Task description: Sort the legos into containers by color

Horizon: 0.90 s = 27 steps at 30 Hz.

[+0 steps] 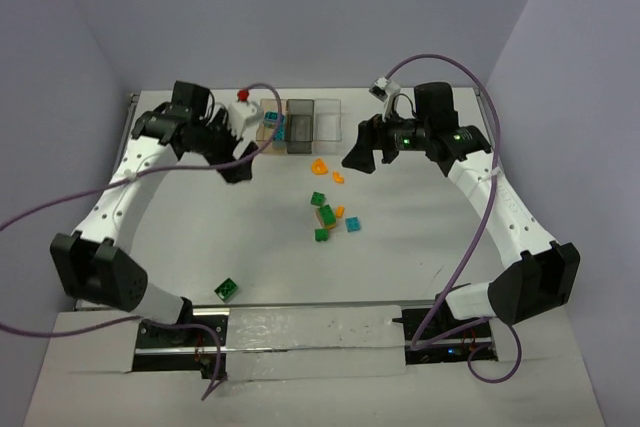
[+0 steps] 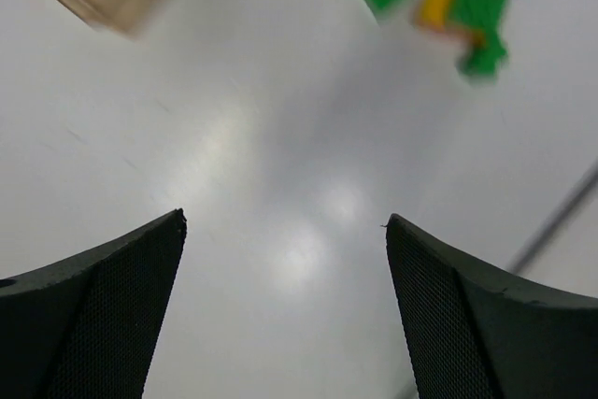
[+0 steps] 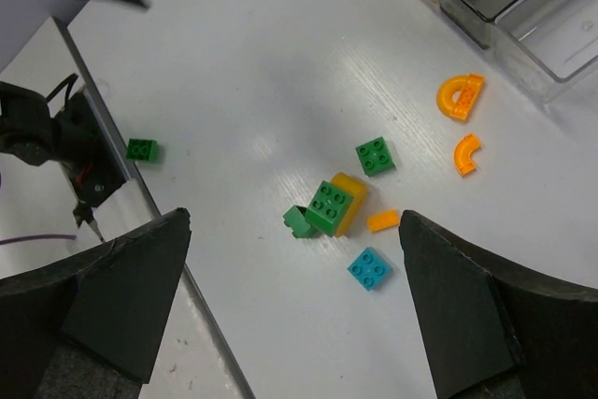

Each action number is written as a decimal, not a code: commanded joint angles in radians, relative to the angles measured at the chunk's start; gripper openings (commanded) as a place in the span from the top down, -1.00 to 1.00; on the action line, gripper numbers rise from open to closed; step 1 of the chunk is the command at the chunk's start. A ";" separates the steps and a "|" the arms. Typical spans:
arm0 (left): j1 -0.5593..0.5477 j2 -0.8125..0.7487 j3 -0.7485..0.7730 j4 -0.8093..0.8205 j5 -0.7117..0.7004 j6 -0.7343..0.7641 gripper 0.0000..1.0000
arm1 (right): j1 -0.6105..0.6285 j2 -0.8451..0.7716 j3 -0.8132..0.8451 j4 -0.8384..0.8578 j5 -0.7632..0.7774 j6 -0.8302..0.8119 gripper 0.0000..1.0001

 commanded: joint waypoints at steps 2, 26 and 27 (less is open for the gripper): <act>-0.044 -0.171 -0.216 -0.382 -0.060 0.304 -0.89 | -0.003 -0.039 -0.022 -0.029 0.019 -0.052 -1.00; -0.486 -0.253 -0.730 -0.142 -0.270 0.156 -0.85 | -0.001 -0.032 -0.049 -0.049 0.061 -0.090 -1.00; -0.499 -0.260 -0.734 -0.122 -0.273 0.155 -0.86 | -0.002 -0.032 -0.051 -0.049 0.061 -0.092 -0.99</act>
